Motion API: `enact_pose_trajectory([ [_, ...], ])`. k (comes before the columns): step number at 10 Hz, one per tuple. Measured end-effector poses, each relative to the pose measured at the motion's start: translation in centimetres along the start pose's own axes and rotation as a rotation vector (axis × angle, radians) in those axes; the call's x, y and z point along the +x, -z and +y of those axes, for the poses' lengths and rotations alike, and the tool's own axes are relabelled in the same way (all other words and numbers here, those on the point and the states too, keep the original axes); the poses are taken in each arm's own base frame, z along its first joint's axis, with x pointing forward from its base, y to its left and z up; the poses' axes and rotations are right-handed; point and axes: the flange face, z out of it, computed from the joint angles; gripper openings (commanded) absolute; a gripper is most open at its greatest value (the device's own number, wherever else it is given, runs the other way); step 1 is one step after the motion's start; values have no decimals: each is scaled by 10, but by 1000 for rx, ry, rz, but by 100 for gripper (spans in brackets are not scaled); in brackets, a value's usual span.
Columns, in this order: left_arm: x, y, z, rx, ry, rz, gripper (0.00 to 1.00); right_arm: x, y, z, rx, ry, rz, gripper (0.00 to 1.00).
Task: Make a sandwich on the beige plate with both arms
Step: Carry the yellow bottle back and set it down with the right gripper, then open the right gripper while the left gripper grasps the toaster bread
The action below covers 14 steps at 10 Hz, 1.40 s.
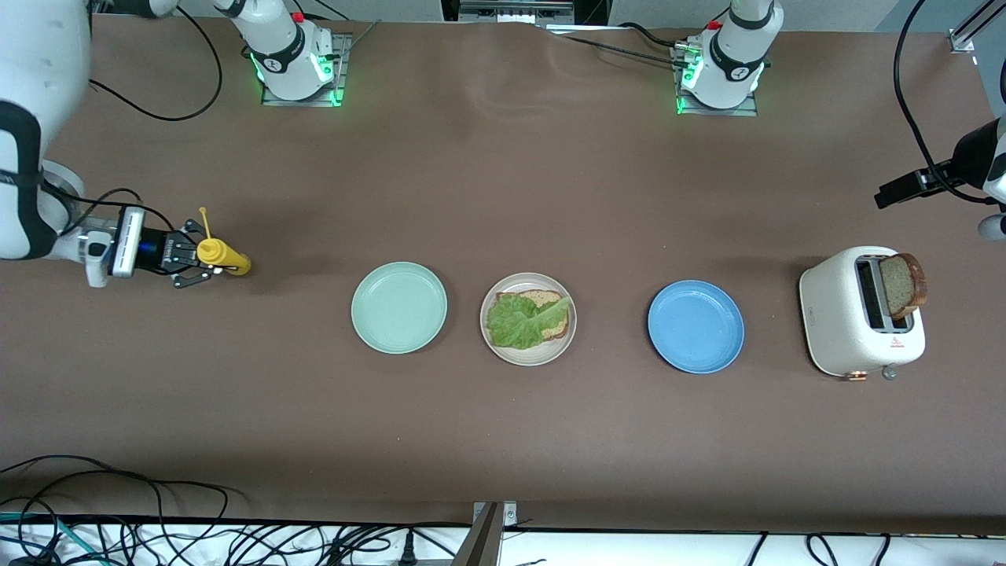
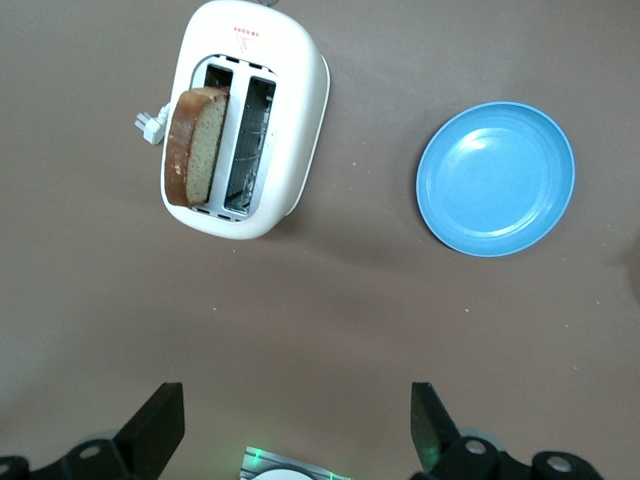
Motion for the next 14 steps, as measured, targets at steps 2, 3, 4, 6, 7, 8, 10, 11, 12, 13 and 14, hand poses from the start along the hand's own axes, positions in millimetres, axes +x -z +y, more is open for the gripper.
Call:
enact_pose_trajectory([
  [2,12,-19,-10,33,-21,38,100,-39,-13,-6,-8,36,36,0],
  [3,22,-33,-25,32,-77,68,100,-47,-18,-8,-9,46,42,0],
  [4,33,-53,-43,29,-132,99,100,-51,-21,-9,-9,58,46,0],
  [6,47,-96,-57,27,-182,159,100,-53,-24,-9,-16,77,54,8],
  [7,52,-118,-56,26,-189,172,100,-53,-25,-9,-17,79,55,52],
  [8,57,-134,-56,27,-197,179,100,-54,-25,-9,-17,77,55,76],
  [10,70,-155,-65,35,-253,200,100,-54,-25,-9,-17,76,58,99],
  [11,75,-162,-77,41,-273,204,100,-55,-25,-9,-17,76,59,99],
  [12,78,-168,-89,45,-279,200,100,-55,-25,-9,-17,76,59,99],
  [13,80,-174,-96,47,-280,190,100,-55,-25,-10,-18,75,59,99],
  [14,81,-181,-98,47,-281,180,97,-56,-22,-10,-23,73,60,99],
])
